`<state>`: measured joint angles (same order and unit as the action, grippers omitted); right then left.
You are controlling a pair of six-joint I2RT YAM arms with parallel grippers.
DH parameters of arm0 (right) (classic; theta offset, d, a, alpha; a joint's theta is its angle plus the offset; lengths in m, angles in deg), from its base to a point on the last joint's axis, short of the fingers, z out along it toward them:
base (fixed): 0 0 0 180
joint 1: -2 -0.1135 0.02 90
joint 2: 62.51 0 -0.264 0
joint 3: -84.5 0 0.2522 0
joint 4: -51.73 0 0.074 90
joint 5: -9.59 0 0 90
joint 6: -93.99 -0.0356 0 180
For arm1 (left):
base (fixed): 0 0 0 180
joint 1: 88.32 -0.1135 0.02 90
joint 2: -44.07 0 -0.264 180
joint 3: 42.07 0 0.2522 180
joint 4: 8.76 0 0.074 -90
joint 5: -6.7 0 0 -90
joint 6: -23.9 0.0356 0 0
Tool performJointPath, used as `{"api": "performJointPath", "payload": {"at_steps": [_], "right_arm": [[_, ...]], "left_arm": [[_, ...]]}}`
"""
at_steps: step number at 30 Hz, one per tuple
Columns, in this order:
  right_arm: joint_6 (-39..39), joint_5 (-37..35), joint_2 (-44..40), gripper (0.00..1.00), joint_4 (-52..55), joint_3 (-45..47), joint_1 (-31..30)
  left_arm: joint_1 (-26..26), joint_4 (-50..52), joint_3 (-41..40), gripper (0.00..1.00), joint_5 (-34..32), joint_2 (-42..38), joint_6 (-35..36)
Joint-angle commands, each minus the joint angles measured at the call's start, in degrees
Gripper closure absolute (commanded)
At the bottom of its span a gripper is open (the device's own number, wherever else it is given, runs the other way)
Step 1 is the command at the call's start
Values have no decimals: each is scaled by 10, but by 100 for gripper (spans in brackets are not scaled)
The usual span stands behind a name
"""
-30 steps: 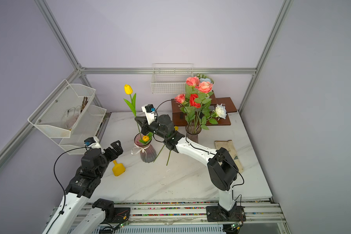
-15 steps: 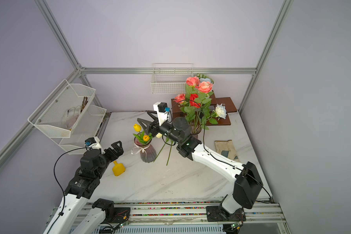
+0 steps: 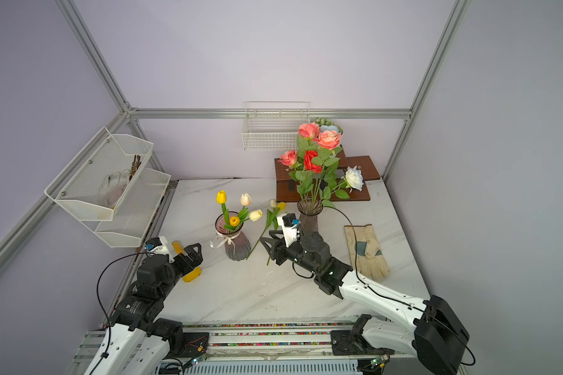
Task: Arrange the flowers in different vases according to their variety
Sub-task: Move the vase to the center of the board.
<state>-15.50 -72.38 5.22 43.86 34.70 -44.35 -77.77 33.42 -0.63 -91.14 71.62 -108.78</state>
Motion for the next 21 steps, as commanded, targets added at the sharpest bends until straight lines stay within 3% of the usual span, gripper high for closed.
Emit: {"api": "performJointPath", "payload": {"at_steps": [1,6,11,21], "right_arm": [[-58,39,53,63,-131,26,1],[-106,100,200,68,-230,-11,1],[-150,113,326,68,-294,-62,0],[-204,146,459,68,-330,-163,-1]], "left_arm": [[-3,-10,-5,0,15,-14,-9],[-3,2,-7,0,10,-31,-5],[-3,13,-4,0,10,-42,0],[-3,12,-7,0,58,-60,4]]}}
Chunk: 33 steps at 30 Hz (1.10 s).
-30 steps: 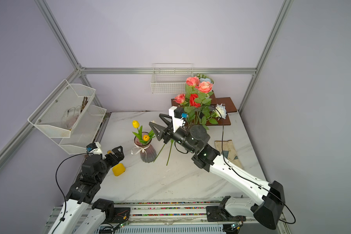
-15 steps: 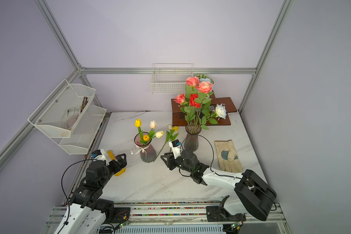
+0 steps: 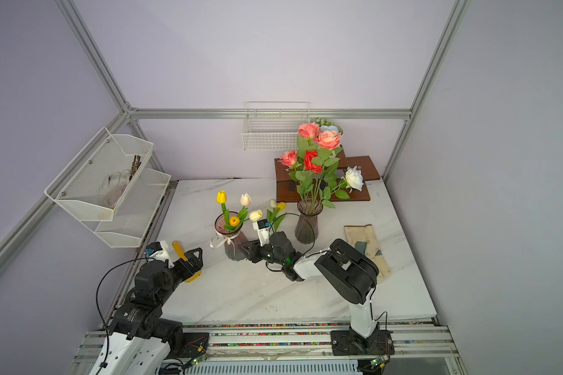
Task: Arrange the flowers in different vases according to their variety
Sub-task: Move the vase to the center of the board.
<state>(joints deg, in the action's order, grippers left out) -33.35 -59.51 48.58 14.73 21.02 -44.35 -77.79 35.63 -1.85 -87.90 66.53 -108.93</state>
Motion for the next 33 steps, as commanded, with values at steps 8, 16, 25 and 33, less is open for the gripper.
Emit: {"api": "performJointPath", "payload": {"at_steps": [8,16,25,33], "right_arm": [[-56,29,132,68,-23,-152,-1],[-71,55,182,66,11,-247,0],[-10,25,-41,58,56,-36,8],[56,-90,-286,42,242,125,32]], "left_arm": [[-1,-12,4,0,71,-11,11],[21,-15,9,0,94,10,14],[123,-42,39,0,52,90,24],[286,-61,113,0,-56,250,41]]}}
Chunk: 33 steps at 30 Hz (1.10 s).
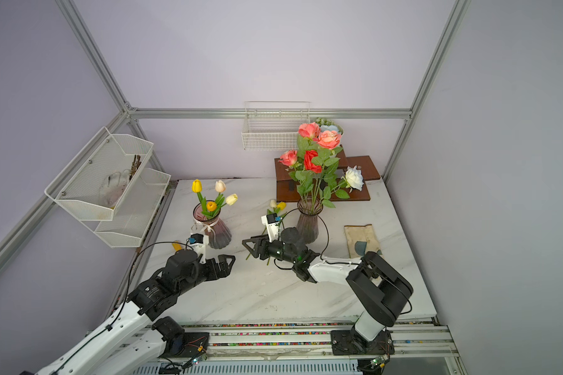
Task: Arrange the flowers in different vases according to their variety
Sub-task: Move the vase to the center of the board, then pick up the flower at the center of the board.
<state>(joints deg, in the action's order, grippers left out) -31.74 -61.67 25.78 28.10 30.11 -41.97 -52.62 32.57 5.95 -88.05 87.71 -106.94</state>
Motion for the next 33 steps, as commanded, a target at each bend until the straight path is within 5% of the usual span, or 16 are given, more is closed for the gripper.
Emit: {"api": "performJointPath", "payload": {"at_steps": [1,5,8,15,22,33], "right_arm": [[41,-101,-91,40,147,46,11],[52,-161,-213,37,259,90,17],[71,-269,-300,22,325,123,27],[90,-339,-461,1,437,161,43],[109,-360,-528,1,486,162,48],[112,-349,-523,1,477,172,53]], "left_arm": [[52,-31,49,0,-66,63,25],[97,-31,109,0,-86,171,41],[106,-27,159,0,-85,255,56],[100,30,296,5,-111,444,98],[50,75,436,21,-69,601,153],[-15,113,580,55,-18,760,217]]}}
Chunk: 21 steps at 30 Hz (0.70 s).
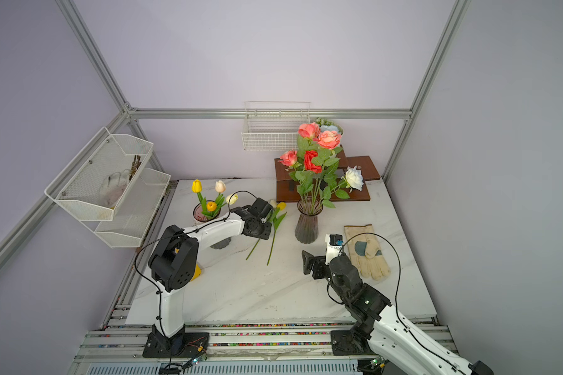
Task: Arrange the flowers in different vases according to their variety
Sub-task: Pick up the flower at the center of the board.
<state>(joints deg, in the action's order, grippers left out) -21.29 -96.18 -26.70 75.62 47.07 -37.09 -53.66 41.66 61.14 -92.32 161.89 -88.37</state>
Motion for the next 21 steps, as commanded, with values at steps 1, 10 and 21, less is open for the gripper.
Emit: {"api": "performJointPath", "payload": {"at_steps": [1,10,21], "right_arm": [[7,-2,3,1,0,2,5],[0,10,12,1,-5,2,7],[-19,34,68,1,-18,-16,8]], "left_arm": [[-7,22,34,57,27,28,35],[-12,28,54,84,45,67,56],[32,9,-31,100,-36,-138,63]]}}
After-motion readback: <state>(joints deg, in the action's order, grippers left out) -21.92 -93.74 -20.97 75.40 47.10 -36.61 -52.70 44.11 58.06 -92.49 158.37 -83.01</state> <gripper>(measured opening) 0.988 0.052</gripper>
